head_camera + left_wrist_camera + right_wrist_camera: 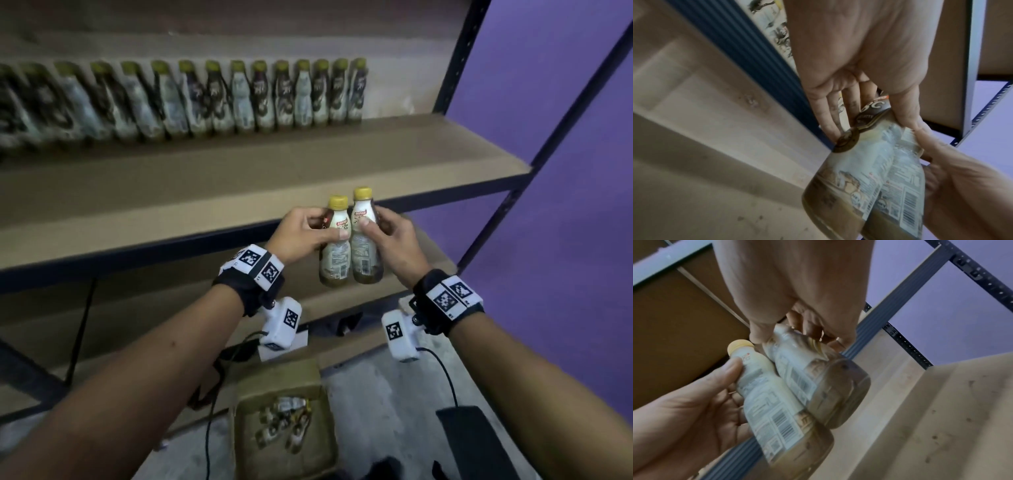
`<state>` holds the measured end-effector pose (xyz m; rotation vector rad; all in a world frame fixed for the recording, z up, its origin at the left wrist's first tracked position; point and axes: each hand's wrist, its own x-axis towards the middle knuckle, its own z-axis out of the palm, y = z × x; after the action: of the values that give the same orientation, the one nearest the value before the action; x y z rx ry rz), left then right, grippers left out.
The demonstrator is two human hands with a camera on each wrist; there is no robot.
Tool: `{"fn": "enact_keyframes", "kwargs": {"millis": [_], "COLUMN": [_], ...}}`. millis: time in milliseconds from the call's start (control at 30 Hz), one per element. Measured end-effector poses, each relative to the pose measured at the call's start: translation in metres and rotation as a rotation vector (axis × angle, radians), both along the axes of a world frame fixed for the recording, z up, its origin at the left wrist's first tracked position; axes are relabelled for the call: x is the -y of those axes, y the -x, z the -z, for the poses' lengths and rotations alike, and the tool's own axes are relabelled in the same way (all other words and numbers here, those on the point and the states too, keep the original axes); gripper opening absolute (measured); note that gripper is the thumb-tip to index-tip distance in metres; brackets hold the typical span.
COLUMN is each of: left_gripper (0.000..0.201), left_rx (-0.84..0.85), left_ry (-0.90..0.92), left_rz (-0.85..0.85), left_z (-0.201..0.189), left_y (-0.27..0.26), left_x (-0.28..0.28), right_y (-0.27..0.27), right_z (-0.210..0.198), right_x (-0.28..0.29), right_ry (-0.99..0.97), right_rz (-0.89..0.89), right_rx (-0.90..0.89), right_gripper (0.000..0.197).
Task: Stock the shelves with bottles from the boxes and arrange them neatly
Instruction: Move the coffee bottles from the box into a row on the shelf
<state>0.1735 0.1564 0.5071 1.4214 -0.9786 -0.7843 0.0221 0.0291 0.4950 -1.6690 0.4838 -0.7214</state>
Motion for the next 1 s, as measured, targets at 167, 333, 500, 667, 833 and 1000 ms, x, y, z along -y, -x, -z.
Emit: {"fn": "enact_keyframes", "kwargs": {"millis": [167,333,500,667,833,1000], "left_gripper": [0.035,0.034,0.034,0.034,0.034,0.036], "left_rx": [0.062,0.129,0.243,0.362,0.532,0.645], "left_ry": [0.054,0.069,0.074,0.026,-0.074,-0.136], "left_rz": [0.057,0.12,0.143,0.091,0.101,0.077], "left_z": [-0.047,-0.076,-0.098,-0.113,-0.122,-0.125], "left_y": [-0.029,-0.051,-0.068,-0.083,-0.103,-0.122], "left_x": [-0.009,-0.01,0.015,0.074,0.155,0.243], "right_y": [-0.028,-0.044,-0.053,-0.06,-0.076,-0.1], "right_z": [-0.032,-0.051,-0.072,-0.094,-0.104,-0.107], "right_x": [-0.022,-0.025,-0.005,0.045,0.125,0.216], "right_ry": [0.048,0.064,0.088,0.126,0.165,0.279], "right_rz": [0.005,0.04,0.102,0.146,0.143,0.121], "right_rx": [0.107,0.027,0.03,0.026,-0.068,-0.129], "right_gripper": [0.029,0.046,0.05,0.045,0.044,0.032]}}
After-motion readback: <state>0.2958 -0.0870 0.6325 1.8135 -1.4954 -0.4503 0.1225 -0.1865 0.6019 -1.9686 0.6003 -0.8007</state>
